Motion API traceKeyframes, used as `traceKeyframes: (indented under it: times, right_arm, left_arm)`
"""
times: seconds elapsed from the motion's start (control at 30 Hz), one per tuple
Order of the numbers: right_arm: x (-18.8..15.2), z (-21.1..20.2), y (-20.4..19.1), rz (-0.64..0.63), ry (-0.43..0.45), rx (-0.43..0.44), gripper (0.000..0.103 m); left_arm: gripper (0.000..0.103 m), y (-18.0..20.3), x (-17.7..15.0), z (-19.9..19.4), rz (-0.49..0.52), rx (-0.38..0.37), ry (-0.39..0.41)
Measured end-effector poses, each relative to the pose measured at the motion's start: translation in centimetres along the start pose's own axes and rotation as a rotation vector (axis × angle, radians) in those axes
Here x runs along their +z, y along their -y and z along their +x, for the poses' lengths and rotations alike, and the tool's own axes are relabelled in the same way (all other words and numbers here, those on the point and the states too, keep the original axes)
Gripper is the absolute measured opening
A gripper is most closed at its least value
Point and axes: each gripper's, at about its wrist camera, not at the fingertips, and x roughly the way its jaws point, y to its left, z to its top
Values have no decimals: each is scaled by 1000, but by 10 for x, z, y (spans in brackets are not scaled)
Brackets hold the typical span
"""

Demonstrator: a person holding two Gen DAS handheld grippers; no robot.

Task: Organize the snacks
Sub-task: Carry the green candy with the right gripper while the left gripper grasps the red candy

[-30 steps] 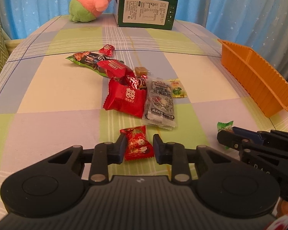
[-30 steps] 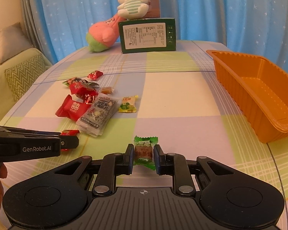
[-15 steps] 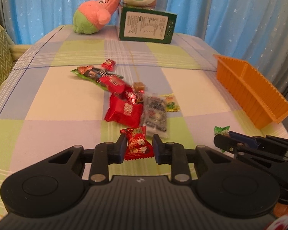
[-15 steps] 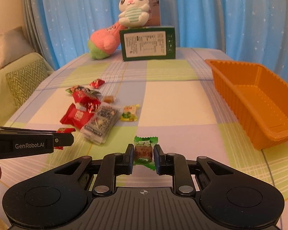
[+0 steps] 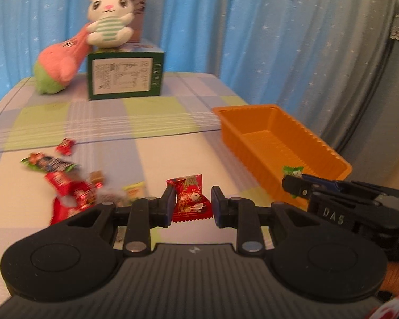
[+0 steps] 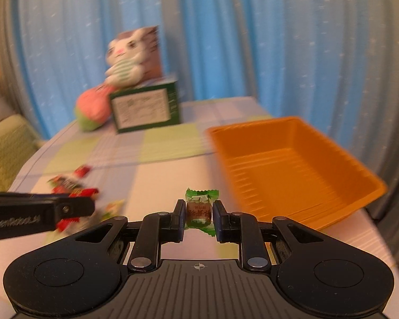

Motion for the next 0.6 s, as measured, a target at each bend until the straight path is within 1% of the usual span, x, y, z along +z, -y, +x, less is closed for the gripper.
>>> traceKeyframes:
  times: [0.23, 0.33, 0.43, 0.6]
  right_arm:
    - [26, -1, 57, 53, 23, -71, 22]
    - [30, 10, 79, 64, 5, -99, 22]
    - [31, 20, 99, 76, -5, -128, 22]
    - [29, 31, 126, 151, -33, -130, 22]
  left_arm:
    - [25, 50, 27, 29, 48, -110, 13]
    - [25, 71, 36, 46, 87, -162, 9]
    - [25, 88, 41, 62, 119, -191, -1]
    - [25, 102, 43, 87, 146, -227, -18]
